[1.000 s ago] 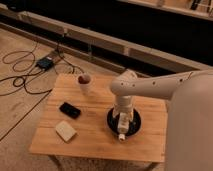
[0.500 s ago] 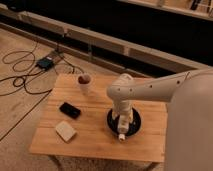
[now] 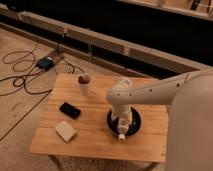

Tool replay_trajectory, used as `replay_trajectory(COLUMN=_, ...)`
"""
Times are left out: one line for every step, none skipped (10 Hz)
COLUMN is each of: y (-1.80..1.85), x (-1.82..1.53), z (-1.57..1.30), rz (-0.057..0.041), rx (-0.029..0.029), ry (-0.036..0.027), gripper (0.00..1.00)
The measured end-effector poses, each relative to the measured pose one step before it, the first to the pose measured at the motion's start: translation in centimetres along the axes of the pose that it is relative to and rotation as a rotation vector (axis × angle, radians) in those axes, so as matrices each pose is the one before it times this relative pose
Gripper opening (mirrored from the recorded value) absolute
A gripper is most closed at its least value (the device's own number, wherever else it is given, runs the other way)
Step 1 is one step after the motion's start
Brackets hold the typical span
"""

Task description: Stand the bottle upright

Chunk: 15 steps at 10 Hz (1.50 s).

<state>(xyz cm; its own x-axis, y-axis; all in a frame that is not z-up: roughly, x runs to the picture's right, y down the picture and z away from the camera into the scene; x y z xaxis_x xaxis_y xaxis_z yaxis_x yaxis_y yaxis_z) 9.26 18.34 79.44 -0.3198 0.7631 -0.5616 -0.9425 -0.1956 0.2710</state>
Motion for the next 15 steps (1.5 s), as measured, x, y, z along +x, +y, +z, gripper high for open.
replay_trajectory(y=-0.106, x=-0.019, z=0.257, rz=-0.00056, rx=-0.00572, ry=-0.00208, gripper=0.65)
replay_trajectory(y=-0.076, x=-0.025, z=0.261, rz=-0.00161, rx=-0.00476, ry=-0.00079, gripper=0.65)
replay_trajectory(y=-0.093, x=-0.087, z=0.380, rz=-0.01673, rx=-0.00651, ry=-0.00175, gripper=0.65)
replay_trajectory(y=-0.002, x=-0.052, z=0.289, rz=-0.01720, rx=-0.00512, ry=-0.00040, gripper=0.65)
replay_trajectory(y=0.008, x=-0.031, z=0.206, rz=-0.01244, rx=-0.00357, ry=-0.00017, gripper=0.63)
replay_trajectory(y=-0.018, x=-0.017, z=0.258, rz=-0.01510, rx=-0.00366, ry=0.00052, gripper=0.55)
replay_trajectory(y=-0.063, x=-0.001, z=0.202, rz=-0.01295, rx=-0.00281, ry=0.00116, gripper=0.42)
replay_trajectory(y=-0.096, x=-0.011, z=0.066, rz=-0.00547, rx=-0.00093, ry=0.00042, gripper=0.33)
replay_trajectory(y=-0.192, x=-0.037, z=0.026, rz=-0.00395, rx=0.00024, ry=0.00060, gripper=0.22)
replay_trajectory(y=-0.171, x=-0.048, z=-0.030, rz=-0.00280, rx=0.00104, ry=0.00127, gripper=0.12)
replay_trajectory(y=-0.292, x=-0.060, z=-0.247, rz=-0.00135, rx=0.00458, ry=0.00442, gripper=0.03)
replay_trajectory(y=-0.165, x=-0.086, z=-0.399, rz=0.00007, rx=0.00396, ry=0.00466, gripper=0.00)
replay_trajectory(y=-0.105, x=-0.381, z=-0.861, rz=-0.00025, rx=0.00189, ry=0.00490, gripper=0.00)
replay_trajectory(y=-0.176, x=-0.405, z=-0.801, rz=0.00390, rx=0.00095, ry=0.00886, gripper=0.00)
replay_trajectory(y=-0.064, x=-0.310, z=-0.624, rz=0.00647, rx=-0.00391, ry=0.01155, gripper=0.00)
